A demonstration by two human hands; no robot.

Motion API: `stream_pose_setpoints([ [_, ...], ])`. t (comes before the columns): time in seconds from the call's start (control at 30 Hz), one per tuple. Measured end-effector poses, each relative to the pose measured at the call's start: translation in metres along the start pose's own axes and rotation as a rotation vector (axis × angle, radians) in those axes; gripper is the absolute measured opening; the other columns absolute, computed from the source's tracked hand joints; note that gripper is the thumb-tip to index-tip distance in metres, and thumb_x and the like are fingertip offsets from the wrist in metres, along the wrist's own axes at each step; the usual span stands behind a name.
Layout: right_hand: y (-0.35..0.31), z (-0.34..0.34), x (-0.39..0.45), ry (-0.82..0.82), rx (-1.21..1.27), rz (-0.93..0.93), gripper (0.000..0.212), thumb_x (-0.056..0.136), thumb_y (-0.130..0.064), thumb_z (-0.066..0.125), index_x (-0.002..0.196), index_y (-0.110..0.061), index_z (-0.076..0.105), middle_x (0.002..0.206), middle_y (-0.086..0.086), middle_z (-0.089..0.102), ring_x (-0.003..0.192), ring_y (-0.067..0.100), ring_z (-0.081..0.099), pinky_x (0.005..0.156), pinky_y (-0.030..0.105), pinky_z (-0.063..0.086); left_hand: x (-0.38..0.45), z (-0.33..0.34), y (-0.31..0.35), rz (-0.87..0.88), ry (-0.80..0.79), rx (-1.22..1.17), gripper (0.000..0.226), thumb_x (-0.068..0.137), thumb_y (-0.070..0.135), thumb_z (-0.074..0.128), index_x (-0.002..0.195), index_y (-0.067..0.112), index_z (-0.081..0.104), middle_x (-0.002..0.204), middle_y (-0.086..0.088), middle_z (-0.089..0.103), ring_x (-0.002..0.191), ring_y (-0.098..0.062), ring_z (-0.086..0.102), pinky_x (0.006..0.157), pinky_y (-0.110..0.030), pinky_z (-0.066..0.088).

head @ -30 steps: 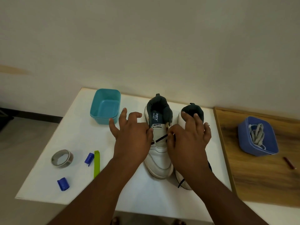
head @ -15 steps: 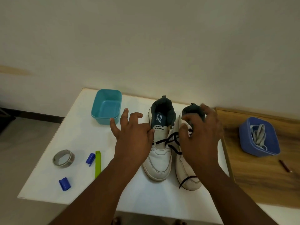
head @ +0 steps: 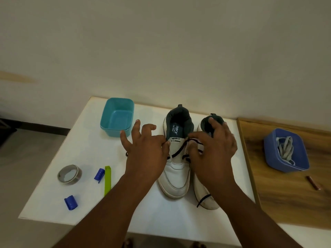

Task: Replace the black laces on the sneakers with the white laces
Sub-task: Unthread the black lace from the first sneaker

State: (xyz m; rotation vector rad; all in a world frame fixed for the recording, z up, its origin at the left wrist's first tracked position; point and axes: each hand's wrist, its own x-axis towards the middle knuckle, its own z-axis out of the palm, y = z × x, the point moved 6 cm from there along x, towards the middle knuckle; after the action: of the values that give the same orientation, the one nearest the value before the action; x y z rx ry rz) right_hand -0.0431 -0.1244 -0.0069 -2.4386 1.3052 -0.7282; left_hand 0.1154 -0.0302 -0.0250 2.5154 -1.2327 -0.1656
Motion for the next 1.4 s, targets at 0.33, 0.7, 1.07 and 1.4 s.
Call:
stream_pose_setpoints([
  [0.33,-0.016,0.025,-0.009,-0.183,-0.133,-0.210,0.004,0.088,-0.033,0.072,0.087,-0.036,0.073,0.157,0.001,0.042,0.154,0.035,0.015,0.123,0.055,0.003,0.002,0.000,-0.004,-0.035,0.000,-0.136,0.025,0.096,0.054,0.054,0.102,0.038,0.071,0.150,0.010,0.042,0.153,-0.021,0.010,0.119,-0.060,-0.001],
  [0.7,-0.013,0.024,-0.005,-0.224,-0.114,-0.159,0.021,0.087,-0.043,0.073,0.108,-0.044,0.072,0.168,0.005,0.021,0.156,0.035,-0.005,0.123,0.055,-0.002,0.005,0.006,-0.016,-0.097,-0.011,-0.299,0.020,0.087,0.063,0.061,0.082,0.044,0.066,0.148,0.012,0.044,0.151,-0.019,0.014,0.119,-0.059,0.002],
  [1.07,0.005,-0.021,-0.001,0.231,0.110,0.102,0.012,0.090,-0.027,0.068,0.101,-0.031,0.070,0.144,0.002,0.050,0.140,0.029,0.040,0.115,0.056,0.024,0.005,0.001,-0.008,-0.052,0.003,-0.257,0.021,0.089,0.060,0.063,0.081,0.041,0.068,0.149,0.014,0.041,0.152,-0.019,0.008,0.120,-0.058,-0.002],
  [1.4,-0.013,0.017,-0.006,-0.108,-0.129,-0.187,0.006,0.089,-0.032,0.072,0.084,-0.036,0.074,0.157,0.002,0.043,0.154,0.037,0.016,0.121,0.059,0.005,0.006,0.002,-0.010,-0.044,0.024,-0.238,0.025,0.088,0.061,0.062,0.086,0.039,0.072,0.151,0.012,0.042,0.152,-0.019,0.011,0.120,-0.059,0.000],
])
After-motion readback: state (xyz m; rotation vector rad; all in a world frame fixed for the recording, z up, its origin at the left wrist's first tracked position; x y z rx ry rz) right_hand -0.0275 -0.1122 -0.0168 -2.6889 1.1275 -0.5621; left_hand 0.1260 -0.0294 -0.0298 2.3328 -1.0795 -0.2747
